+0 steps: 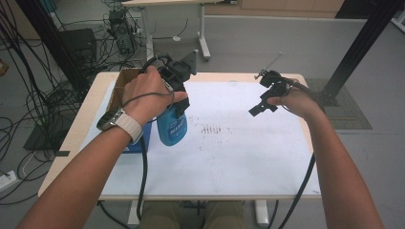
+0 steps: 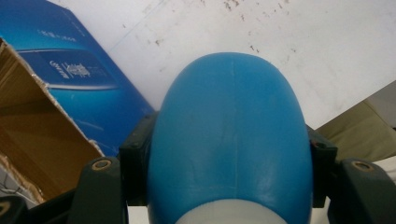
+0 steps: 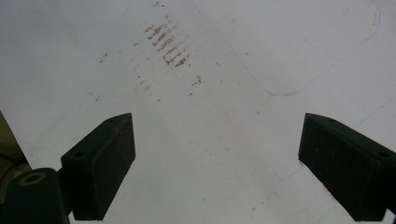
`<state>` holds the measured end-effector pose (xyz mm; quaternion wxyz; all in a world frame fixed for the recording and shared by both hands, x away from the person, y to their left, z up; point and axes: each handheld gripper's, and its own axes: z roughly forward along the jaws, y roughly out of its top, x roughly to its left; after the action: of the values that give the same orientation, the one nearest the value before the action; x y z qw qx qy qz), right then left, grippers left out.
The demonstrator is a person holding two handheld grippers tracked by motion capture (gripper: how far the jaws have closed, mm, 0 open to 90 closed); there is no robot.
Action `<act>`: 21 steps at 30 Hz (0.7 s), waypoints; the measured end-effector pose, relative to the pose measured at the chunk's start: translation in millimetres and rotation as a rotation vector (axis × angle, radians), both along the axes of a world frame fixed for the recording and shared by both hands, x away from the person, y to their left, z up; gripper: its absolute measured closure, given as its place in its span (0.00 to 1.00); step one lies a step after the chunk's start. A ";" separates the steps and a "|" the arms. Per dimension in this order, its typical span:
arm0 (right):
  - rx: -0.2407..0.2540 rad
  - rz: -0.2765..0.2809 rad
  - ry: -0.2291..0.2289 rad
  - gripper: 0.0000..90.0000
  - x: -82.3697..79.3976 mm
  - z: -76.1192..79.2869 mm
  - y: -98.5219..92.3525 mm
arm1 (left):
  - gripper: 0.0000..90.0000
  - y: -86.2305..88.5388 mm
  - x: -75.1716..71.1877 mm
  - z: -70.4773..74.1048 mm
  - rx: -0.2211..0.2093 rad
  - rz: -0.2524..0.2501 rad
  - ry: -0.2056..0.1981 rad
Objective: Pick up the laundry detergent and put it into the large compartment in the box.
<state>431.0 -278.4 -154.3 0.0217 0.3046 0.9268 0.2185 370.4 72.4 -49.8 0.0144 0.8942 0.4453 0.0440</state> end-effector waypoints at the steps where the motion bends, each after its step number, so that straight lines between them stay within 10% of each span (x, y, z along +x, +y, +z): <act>1: 0.001 -0.002 0.000 0.12 -0.2 0.4 -0.3 | 0.42 0.9 -1.0 2.3 -0.006 0.006 -0.007; 21: 0.016 0.007 -0.009 0.12 -0.4 -0.4 -0.8 | 0.42 11.4 4.3 58.0 -0.011 0.137 -0.029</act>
<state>430.6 -279.2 -154.7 0.0226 0.3006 0.9260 0.2273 374.7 83.8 8.2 0.0226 0.8609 0.5053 0.0552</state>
